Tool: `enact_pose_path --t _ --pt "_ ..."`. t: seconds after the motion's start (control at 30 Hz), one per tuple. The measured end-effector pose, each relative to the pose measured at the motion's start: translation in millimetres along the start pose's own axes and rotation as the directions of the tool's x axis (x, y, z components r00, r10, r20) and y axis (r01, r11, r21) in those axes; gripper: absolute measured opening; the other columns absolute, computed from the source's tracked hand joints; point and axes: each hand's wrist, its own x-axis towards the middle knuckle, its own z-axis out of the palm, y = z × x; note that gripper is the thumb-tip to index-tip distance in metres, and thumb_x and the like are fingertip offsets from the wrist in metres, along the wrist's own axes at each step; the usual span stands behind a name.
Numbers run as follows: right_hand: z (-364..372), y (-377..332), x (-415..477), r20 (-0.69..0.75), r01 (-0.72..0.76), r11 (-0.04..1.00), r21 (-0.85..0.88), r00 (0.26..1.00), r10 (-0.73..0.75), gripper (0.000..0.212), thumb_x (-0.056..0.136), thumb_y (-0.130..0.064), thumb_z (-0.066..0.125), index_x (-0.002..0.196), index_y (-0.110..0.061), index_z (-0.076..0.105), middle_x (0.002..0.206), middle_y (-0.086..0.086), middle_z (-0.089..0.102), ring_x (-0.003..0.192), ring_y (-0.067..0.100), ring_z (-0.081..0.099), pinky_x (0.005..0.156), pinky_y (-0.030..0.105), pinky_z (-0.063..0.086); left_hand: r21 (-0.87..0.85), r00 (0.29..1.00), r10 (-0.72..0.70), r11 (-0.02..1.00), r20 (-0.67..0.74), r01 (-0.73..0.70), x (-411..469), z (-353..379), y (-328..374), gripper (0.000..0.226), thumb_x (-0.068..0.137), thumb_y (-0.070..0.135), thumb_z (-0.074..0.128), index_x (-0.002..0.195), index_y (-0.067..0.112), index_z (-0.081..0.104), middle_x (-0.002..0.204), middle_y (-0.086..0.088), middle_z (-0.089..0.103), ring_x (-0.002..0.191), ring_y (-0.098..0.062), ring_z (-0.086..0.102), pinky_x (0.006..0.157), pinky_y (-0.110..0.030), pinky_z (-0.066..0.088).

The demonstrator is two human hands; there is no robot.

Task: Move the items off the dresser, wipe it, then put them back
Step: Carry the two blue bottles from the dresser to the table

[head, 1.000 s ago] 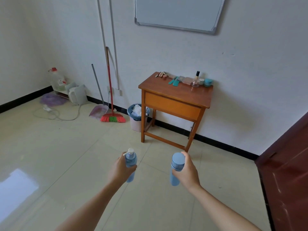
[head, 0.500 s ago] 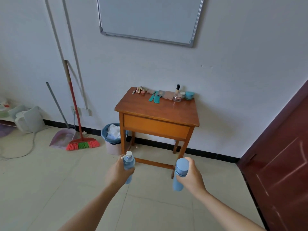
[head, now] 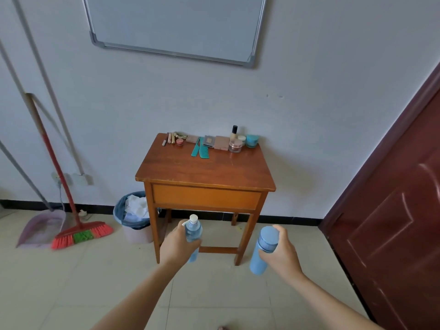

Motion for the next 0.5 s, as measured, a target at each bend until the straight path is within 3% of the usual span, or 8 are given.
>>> enact_pose_path --t 0.23,0.5 --pt "6.9 -16.7 81.1 -0.013 0.062 0.998 0.010 0.998 -0.062 0.069 0.071 -0.009 0.072 0.128 -0.021 0.034 0.111 -0.002 0.052 0.101 0.020 0.052 0.077 0.026 0.041 0.035 0.997 0.041 0.999 -0.065 -0.039 73.3 -21.0 24.3 0.048 0.079 0.029 0.067 0.120 0.017 0.047 0.087 0.005 0.055 0.081 -0.014 0.054 0.068 -0.024 0.041" --pt "9.1 -39.7 171.9 0.043 0.150 0.983 0.107 0.987 -0.155 0.077 0.071 -0.010 0.074 0.134 -0.027 0.031 0.120 -0.006 0.049 0.110 0.015 0.050 0.093 0.031 0.045 -0.022 0.985 0.138 0.990 -0.101 -0.141 156.6 -13.5 71.8 0.044 0.076 0.027 0.072 0.114 0.017 0.052 0.088 0.006 0.057 0.079 -0.011 0.055 0.062 -0.017 0.041"
